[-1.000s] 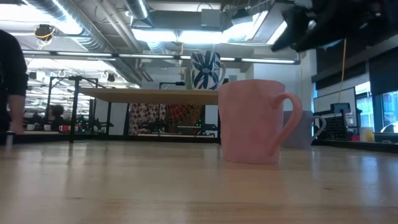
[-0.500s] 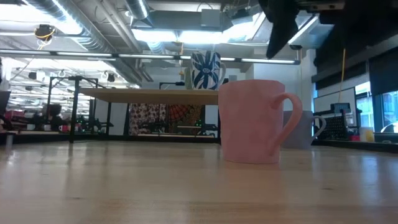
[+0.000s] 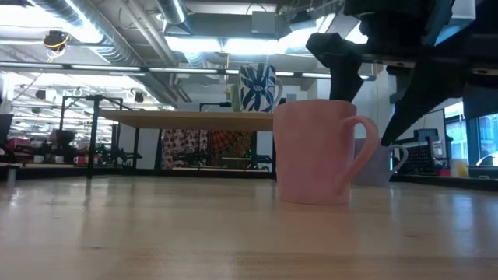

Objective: Place coffee mugs
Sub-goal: Put the pink mug on the shelf

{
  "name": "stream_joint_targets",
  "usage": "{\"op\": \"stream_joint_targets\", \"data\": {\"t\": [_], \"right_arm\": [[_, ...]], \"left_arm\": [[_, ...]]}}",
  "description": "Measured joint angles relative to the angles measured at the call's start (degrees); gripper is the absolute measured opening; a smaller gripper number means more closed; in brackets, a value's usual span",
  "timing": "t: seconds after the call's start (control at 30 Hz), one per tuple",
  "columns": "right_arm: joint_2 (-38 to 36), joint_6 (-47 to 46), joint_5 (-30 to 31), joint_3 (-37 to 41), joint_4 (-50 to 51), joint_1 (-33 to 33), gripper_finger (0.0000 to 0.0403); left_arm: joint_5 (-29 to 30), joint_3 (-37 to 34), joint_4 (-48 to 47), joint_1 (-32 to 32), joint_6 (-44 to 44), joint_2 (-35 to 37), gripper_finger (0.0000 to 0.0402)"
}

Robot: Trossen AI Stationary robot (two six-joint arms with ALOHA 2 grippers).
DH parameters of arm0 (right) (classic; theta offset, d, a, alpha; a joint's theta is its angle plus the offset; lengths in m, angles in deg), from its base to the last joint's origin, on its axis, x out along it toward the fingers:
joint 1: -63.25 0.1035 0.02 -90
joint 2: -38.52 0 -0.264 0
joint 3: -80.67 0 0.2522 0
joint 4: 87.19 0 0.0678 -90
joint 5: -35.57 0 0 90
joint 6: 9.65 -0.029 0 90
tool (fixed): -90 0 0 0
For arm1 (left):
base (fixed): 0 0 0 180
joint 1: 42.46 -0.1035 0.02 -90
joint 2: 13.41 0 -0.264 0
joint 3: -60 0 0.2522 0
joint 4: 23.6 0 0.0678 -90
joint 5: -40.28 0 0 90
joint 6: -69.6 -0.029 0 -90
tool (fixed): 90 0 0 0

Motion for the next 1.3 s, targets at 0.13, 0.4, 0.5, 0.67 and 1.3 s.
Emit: {"op": "stream_joint_targets", "data": {"t": [0.13,0.4,0.5,0.67,1.3], "right_arm": [[0.0,-1.1,1.3,-0.1,0.0,0.0,0.0195],[0.1,-1.4,0.8,-0.3,0.5,0.0,0.0014],[0.1,-1.5,0.8,-0.3,0.0,0.0,0.0023],[0.1,1.4,-0.3,-3.3,2.6,0.1,0.0009],[0.1,12.4,-0.8,-17.4,11.1,0.0,0.0003]], "left_arm": [[3.5,0.0,-0.4,0.0,-0.8,0.0,0.016],[2.9,0.0,-1.8,-1.8,-10.9,-4.1,0.016],[-0.5,0.0,-2.6,-3.4,-16.1,-7.7,0.016],[-5.9,0.0,-2.7,-6.0,-26.0,-12.6,0.016],[-13.8,0.0,-0.2,-11.1,-58.4,-24.9,0.016]]}}
